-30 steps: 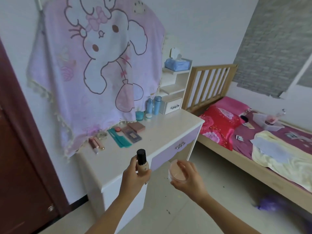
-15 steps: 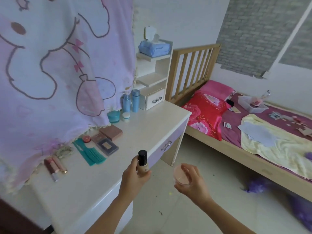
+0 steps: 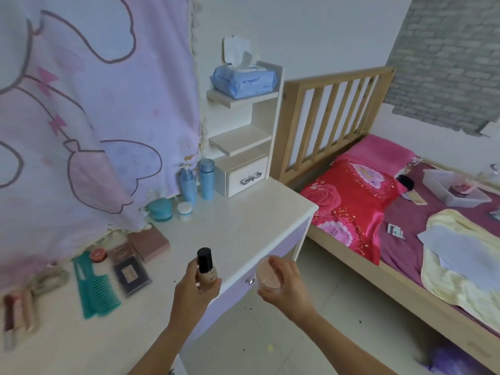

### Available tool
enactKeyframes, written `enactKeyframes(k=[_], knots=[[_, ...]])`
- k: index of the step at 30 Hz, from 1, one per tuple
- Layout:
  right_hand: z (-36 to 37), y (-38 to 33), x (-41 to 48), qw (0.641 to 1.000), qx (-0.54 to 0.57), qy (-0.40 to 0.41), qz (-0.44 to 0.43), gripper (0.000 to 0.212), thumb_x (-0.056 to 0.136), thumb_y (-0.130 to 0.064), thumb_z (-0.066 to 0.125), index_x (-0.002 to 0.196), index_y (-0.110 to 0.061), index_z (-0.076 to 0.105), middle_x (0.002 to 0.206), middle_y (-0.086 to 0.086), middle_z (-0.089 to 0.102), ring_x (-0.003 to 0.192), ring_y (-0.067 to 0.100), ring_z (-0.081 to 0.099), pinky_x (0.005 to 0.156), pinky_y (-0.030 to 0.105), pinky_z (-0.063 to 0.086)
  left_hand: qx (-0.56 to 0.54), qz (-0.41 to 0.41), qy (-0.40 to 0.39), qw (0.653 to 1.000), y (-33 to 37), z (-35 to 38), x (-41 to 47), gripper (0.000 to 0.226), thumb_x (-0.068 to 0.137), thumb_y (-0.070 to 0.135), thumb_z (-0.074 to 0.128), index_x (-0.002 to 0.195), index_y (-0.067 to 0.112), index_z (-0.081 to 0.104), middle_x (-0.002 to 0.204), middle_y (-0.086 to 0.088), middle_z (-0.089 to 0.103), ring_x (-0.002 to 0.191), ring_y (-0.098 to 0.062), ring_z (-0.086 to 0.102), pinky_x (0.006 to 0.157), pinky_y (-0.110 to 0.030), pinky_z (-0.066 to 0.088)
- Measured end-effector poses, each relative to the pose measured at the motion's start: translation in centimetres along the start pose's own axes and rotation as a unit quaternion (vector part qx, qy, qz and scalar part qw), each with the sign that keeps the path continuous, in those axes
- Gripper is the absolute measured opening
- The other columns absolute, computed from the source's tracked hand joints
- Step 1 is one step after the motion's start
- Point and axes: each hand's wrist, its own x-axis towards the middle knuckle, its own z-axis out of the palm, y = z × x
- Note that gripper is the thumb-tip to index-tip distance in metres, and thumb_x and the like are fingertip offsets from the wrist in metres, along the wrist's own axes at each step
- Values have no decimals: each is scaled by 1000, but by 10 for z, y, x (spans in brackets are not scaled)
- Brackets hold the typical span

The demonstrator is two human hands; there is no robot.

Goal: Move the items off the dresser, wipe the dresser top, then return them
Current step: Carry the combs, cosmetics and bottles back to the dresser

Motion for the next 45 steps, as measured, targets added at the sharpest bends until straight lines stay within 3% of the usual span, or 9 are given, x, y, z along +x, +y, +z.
enactKeyframes(k=[3, 7, 13, 17, 21, 25, 31, 35, 45], knots=[[8, 5, 33, 999, -8, -33, -9, 68, 64, -20, 77, 124, -19, 46, 112, -8, 43, 102, 9, 49, 87, 14, 39, 5, -41, 11, 999, -17, 2, 23, 46, 76, 8, 71, 111, 24, 45, 86, -4, 61, 79, -29, 62, 75, -41, 50], [28, 5, 87, 998, -19, -65, -20, 70, 64, -16, 78, 126, -18, 45, 110, -6, 41, 104, 10, 47, 92, 15, 37, 15, -67, 54, 996, -33, 2, 69, 48, 76, 13, 72, 114, 22, 45, 90, -5, 61, 78, -28, 62, 71, -38, 48], [52, 5, 161, 990, -87, -105, -35, 78, 64, -29, 78, 131, -18, 39, 117, -7, 42, 113, 14, 40, 85, 2, 23, 77, -74, 89, 990, -43, 8, 156, 41, 74, 25, 74, 104, 21, 47, 94, -9, 58, 81, -25, 57, 66, -35, 46], [58, 15, 194, 986, -116, -117, -22, 81, 65, -32, 78, 133, -21, 36, 125, -6, 44, 110, 10, 37, 89, 10, 25, 78, -89, 88, 989, -46, 24, 190, 38, 76, 26, 72, 97, 21, 41, 94, -12, 56, 81, -26, 56, 62, -32, 42], [70, 23, 219, 982, -107, -157, -1, 83, 65, -31, 78, 135, -25, 34, 124, -6, 43, 109, 9, 39, 90, 13, 30, 82, -117, 82, 986, -48, 37, 209, 39, 77, 24, 71, 105, 16, 45, 97, -10, 52, 82, -20, 47, 67, -30, 38], [80, 26, 262, 974, -107, -195, -32, 79, 68, -24, 76, 134, -23, 34, 115, -8, 40, 110, 11, 39, 87, 11, 26, 83, -156, 112, 978, -40, 50, 235, 39, 74, 17, 71, 105, 7, 49, 82, -6, 48, 78, -24, 47, 65, -30, 38], [97, 27, 324, 963, -68, -251, -64, 81, 66, -19, 77, 135, -20, 34, 121, -2, 41, 114, 16, 41, 91, 14, 31, 98, -211, 148, 961, -36, 70, 271, 46, 77, 18, 69, 115, 5, 47, 95, -12, 50, 97, -31, 50, 70, -28, 34], [111, 33, 354, 949, -75, -289, -97, 81, 67, -22, 77, 135, -17, 33, 131, 2, 40, 120, 19, 39, 95, 15, 29, 86, -236, 183, 951, -33, 81, 288, 44, 77, 15, 68, 115, 5, 47, 95, -7, 45, 96, -28, 48, 72, -27, 34], [143, 48, 388, 945, -42, -290, -148, 70, 62, -17, 79, 124, -11, 48, 123, 7, 49, 115, 22, 49, 90, 17, 36, 94, -248, 242, 933, -37, 83, 312, 42, 73, 15, 73, 107, 8, 48, 100, -8, 53, 92, -25, 52, 72, -26, 38]])
